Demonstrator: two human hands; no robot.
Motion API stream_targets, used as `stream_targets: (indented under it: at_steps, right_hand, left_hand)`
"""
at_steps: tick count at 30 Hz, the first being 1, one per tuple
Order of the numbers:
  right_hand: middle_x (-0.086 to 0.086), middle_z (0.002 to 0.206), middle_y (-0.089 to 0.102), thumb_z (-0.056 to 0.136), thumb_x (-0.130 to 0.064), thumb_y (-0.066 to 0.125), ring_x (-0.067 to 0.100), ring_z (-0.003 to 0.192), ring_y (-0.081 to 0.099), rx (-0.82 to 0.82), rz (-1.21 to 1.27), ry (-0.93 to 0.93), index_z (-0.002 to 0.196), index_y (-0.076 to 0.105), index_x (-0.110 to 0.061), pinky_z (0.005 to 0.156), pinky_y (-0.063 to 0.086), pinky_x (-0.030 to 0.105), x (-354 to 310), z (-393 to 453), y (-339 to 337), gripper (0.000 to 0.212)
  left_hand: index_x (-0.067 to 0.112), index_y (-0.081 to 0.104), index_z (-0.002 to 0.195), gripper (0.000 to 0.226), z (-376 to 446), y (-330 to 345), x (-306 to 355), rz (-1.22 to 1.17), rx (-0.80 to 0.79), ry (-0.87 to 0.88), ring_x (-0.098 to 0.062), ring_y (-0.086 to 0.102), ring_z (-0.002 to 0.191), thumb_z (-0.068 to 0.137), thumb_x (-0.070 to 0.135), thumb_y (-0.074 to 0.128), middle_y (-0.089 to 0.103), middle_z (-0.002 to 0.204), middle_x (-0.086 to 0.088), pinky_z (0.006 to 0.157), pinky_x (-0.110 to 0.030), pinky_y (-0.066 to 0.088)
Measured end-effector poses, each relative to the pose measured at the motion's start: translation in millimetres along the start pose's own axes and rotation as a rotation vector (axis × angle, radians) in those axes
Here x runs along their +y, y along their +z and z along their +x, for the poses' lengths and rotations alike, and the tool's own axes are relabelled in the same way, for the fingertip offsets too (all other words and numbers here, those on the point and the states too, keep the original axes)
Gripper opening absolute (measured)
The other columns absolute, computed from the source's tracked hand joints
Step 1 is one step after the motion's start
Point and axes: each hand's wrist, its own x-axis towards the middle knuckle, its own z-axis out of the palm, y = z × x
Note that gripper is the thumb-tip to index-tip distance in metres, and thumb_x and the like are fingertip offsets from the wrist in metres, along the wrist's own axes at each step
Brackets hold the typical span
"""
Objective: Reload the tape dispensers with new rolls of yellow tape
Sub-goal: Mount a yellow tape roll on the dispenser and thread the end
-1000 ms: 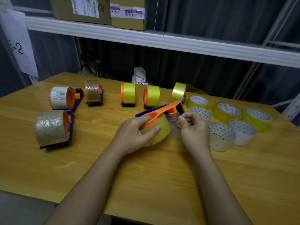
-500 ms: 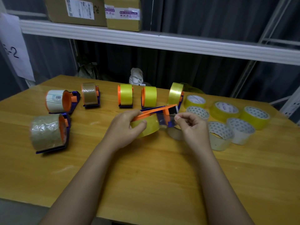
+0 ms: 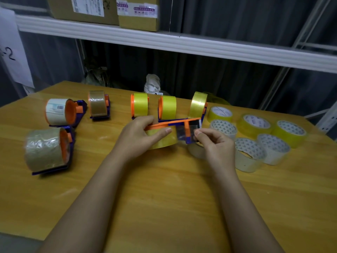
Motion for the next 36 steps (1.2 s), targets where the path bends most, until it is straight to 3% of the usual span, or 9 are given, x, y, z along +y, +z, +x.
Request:
stream_targets:
  at_steps: [6, 10, 12, 16, 23, 29, 33, 36]
  right_hand:
    - [0.001, 0.080, 0.072, 0.085, -0.007, 0.069, 0.008, 0.080, 0.066, -0.031, 0.032, 0.030, 0.082, 0.075, -0.010, 0.075, 0.052, 0.018, -3, -2, 1, 0.007]
    - [-0.003, 0.081, 0.071, 0.087, -0.011, 0.067, 0.014, 0.083, 0.065, -0.007, -0.052, -0.059, 0.080, 0.071, -0.024, 0.073, 0.051, 0.017, 1, -6, 5, 0.015]
    - [-0.005, 0.079, 0.067, 0.090, -0.013, 0.064, 0.014, 0.079, 0.061, 0.007, -0.125, -0.140, 0.079, 0.066, -0.028, 0.066, 0.046, 0.013, 2, -10, 8, 0.019]
    - [-0.004, 0.079, 0.060, 0.093, -0.015, 0.059, 0.018, 0.076, 0.056, 0.016, -0.265, -0.264, 0.084, 0.060, -0.022, 0.062, 0.043, 0.022, 5, -16, 13, 0.011]
    - [0.002, 0.087, 0.065, 0.093, -0.014, 0.060, 0.017, 0.081, 0.059, 0.025, -0.266, -0.236, 0.084, 0.060, -0.022, 0.061, 0.038, 0.011, 10, -13, 12, 0.011]
    - [-0.007, 0.079, 0.062, 0.093, -0.011, 0.060, 0.008, 0.073, 0.055, 0.052, -0.220, -0.204, 0.082, 0.060, -0.021, 0.060, 0.041, 0.012, 3, -12, 8, 0.015]
    - [-0.011, 0.075, 0.059, 0.092, -0.010, 0.061, -0.003, 0.067, 0.052, 0.078, -0.167, -0.173, 0.081, 0.059, -0.021, 0.060, 0.041, 0.010, -2, -12, 4, 0.016]
    - [-0.010, 0.074, 0.058, 0.093, -0.008, 0.060, -0.006, 0.064, 0.051, 0.087, -0.117, -0.162, 0.082, 0.059, -0.017, 0.060, 0.042, 0.010, -4, -11, 0, 0.014]
  left_hand:
    - [0.017, 0.058, 0.087, 0.038, -3, 5, 4, 0.166, 0.043, 0.082, -0.004, 0.050, 0.068, 0.088, 0.053, 0.046, 0.054, 0.074, 0.010, 0.058, -0.023, 0.031]
    - [0.017, 0.058, 0.092, 0.031, -6, 6, 4, 0.253, 0.064, 0.106, 0.004, 0.043, 0.067, 0.095, 0.045, 0.044, 0.048, 0.076, 0.014, 0.059, -0.015, 0.025]
    - [0.017, 0.058, 0.090, 0.034, -6, 6, 7, 0.275, 0.093, 0.096, 0.000, 0.044, 0.065, 0.092, 0.046, 0.041, 0.048, 0.074, 0.014, 0.058, -0.015, 0.024]
    - [0.018, 0.054, 0.083, 0.035, -5, 10, 11, 0.325, 0.112, 0.068, -0.009, 0.048, 0.063, 0.091, 0.052, 0.051, 0.048, 0.067, 0.012, 0.057, -0.021, 0.025]
    - [0.019, 0.059, 0.085, 0.035, -5, 9, 6, 0.233, 0.104, 0.076, -0.005, 0.047, 0.066, 0.087, 0.054, 0.055, 0.050, 0.071, 0.014, 0.062, -0.027, 0.030]
    - [0.017, 0.064, 0.110, 0.048, -6, 7, 9, 0.211, 0.044, 0.099, -0.006, 0.050, 0.091, 0.091, 0.056, 0.045, 0.056, 0.096, 0.013, 0.080, -0.028, 0.039]
    - [0.015, 0.061, 0.119, 0.051, -7, 5, 10, 0.179, -0.004, 0.106, -0.002, 0.044, 0.098, 0.090, 0.049, 0.038, 0.051, 0.102, 0.015, 0.090, -0.030, 0.038]
    - [0.016, 0.060, 0.121, 0.048, -8, 4, 8, 0.155, -0.030, 0.115, -0.002, 0.044, 0.097, 0.092, 0.045, 0.035, 0.051, 0.101, 0.016, 0.089, -0.030, 0.038]
